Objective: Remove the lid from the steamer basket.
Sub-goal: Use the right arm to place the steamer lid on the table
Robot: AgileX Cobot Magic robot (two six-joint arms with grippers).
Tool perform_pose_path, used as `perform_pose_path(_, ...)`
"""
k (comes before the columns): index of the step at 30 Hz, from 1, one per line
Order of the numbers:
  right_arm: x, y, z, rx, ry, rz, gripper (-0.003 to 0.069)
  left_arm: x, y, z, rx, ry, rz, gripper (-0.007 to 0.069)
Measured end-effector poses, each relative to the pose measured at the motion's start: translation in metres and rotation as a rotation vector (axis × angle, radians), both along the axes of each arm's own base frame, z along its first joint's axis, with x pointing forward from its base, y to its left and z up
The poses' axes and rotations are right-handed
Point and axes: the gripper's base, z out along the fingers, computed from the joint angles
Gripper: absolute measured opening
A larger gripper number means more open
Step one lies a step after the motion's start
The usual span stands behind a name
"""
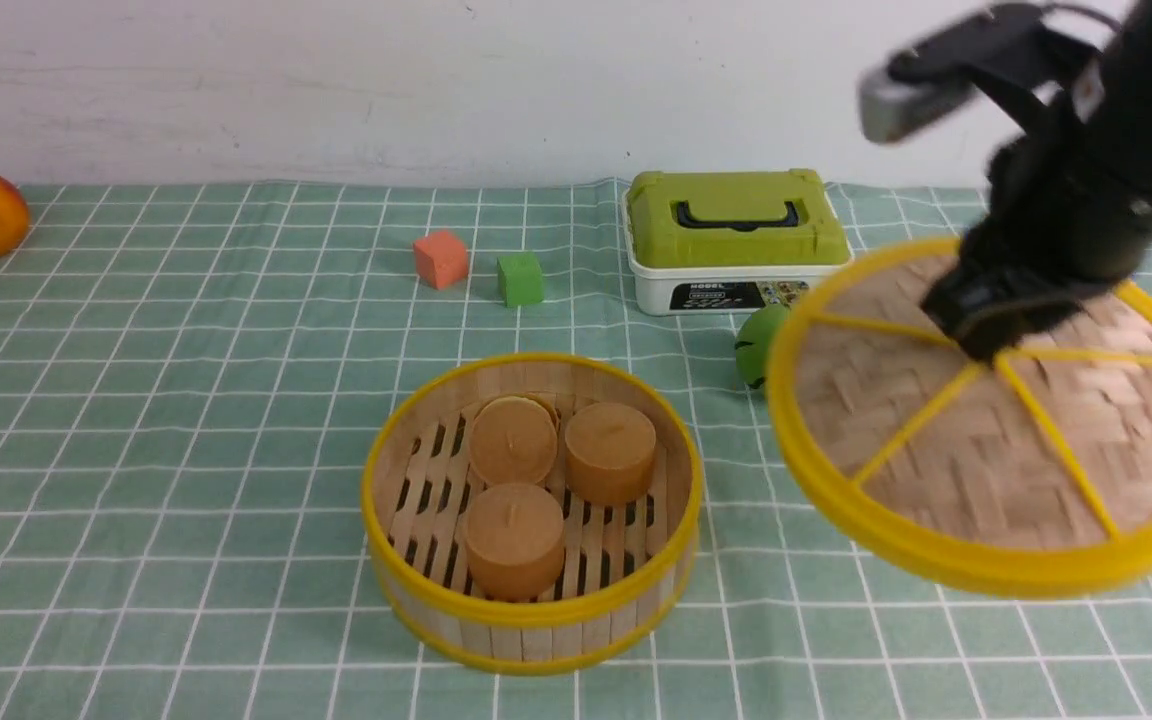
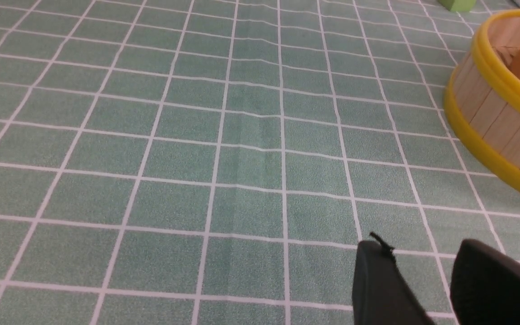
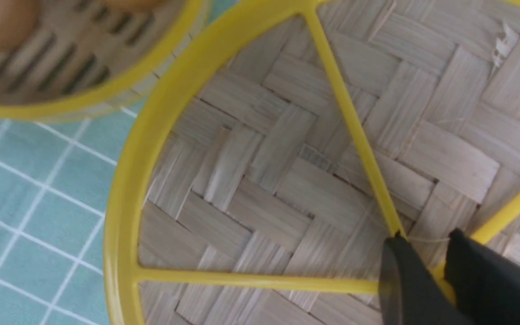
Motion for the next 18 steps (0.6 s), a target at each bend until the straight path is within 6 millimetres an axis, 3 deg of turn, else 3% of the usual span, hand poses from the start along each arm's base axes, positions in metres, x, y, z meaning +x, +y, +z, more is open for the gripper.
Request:
perform_pose_path(4, 0.004, -0.024, -0.044, 0.079, 0.026, -0.116, 0.008, 0.0, 0.0, 0.0, 0.0, 0.0, 0.0, 0.0239)
perform_pose_path(9, 0.023, -0.033, -0.097, 0.131, -0.028, -0.207, 0.008, 0.0, 0.0, 0.0, 0.0, 0.0, 0.0, 0.0239)
perform_pose_path(13, 0.039, -0.031, -0.122, 0.141, -0.044, -0.229, 0.008, 0.0, 0.0, 0.0, 0.0, 0.0, 0.0, 0.0239)
perform_pose_path(18, 0.047, -0.031, -0.138, 0.139, -0.047, -0.24, 0.0119, 0.0, 0.0, 0.0, 0.0, 0.0, 0.0, 0.0239)
